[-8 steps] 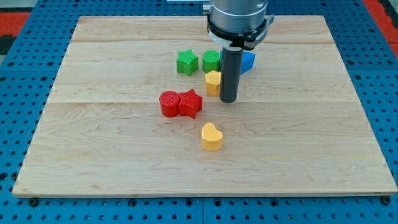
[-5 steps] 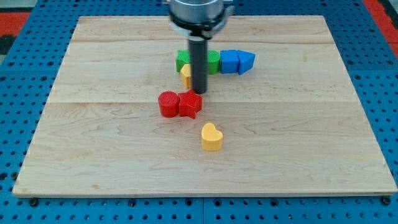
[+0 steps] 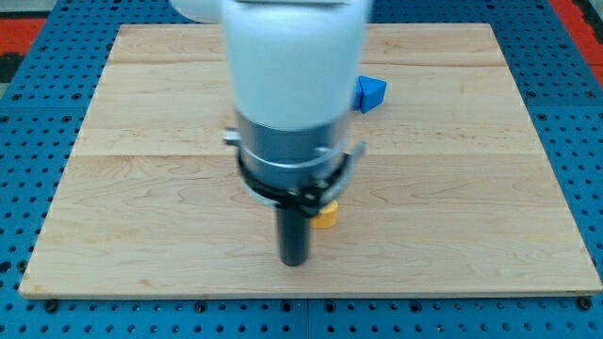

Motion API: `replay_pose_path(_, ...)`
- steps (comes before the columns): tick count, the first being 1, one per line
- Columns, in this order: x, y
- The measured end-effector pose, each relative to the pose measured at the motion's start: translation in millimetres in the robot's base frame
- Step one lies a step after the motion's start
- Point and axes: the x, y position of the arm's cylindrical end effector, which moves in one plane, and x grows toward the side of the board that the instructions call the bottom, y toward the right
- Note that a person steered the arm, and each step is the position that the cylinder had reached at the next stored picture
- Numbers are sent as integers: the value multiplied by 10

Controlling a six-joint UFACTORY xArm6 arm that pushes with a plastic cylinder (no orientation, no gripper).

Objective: Move the yellow heart towards blue triangle

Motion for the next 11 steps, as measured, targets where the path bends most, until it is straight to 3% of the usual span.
replay_pose_path(3,-890,-1123)
replay_pose_path(4,-553,-1202)
replay_pose_path(5,-322,-1023)
replay_pose_path(7,-202,-28)
replay_pose_path(9,-556,197)
replay_pose_path(10,-479,514)
replay_pose_path(11,-267,358)
